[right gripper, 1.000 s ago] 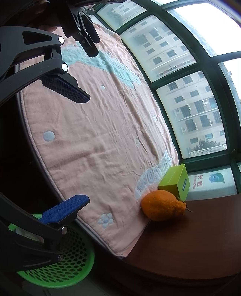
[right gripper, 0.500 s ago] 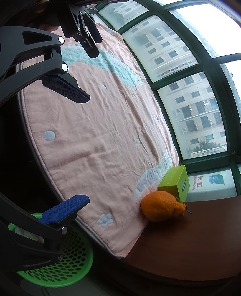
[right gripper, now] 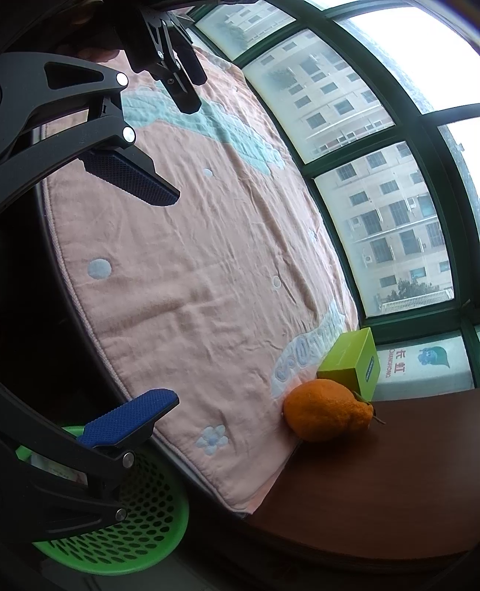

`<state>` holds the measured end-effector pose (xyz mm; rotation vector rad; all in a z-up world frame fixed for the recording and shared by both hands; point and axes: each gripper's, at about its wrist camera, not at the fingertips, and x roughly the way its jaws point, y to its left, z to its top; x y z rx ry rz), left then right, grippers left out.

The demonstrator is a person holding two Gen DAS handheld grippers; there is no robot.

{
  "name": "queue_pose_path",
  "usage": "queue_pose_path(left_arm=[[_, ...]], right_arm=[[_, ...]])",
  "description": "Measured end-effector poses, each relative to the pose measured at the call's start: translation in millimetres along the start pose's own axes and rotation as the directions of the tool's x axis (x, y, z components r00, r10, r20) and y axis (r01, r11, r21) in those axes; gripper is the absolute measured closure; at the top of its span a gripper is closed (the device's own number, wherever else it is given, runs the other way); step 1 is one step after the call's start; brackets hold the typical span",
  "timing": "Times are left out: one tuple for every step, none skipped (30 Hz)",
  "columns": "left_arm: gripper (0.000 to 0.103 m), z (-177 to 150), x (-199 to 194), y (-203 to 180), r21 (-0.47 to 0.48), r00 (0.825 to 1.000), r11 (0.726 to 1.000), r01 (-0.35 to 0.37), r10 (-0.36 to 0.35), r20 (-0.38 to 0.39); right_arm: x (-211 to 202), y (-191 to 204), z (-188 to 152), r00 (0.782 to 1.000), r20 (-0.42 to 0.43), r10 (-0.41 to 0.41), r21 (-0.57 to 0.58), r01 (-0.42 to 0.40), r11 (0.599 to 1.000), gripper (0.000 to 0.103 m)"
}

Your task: Collect trash

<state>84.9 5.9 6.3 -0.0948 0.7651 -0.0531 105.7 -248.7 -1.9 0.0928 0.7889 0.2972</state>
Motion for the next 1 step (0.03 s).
queue_pose_path(left_arm=[[0.007, 0.0, 0.2, 0.1, -0.001, 1.0, 1.0, 0.0, 0.0, -0.001]], right_arm=[[0.0, -0.4, -0.9, 1.0, 0.0, 0.001, 0.0, -0.001, 1.0, 0.005]])
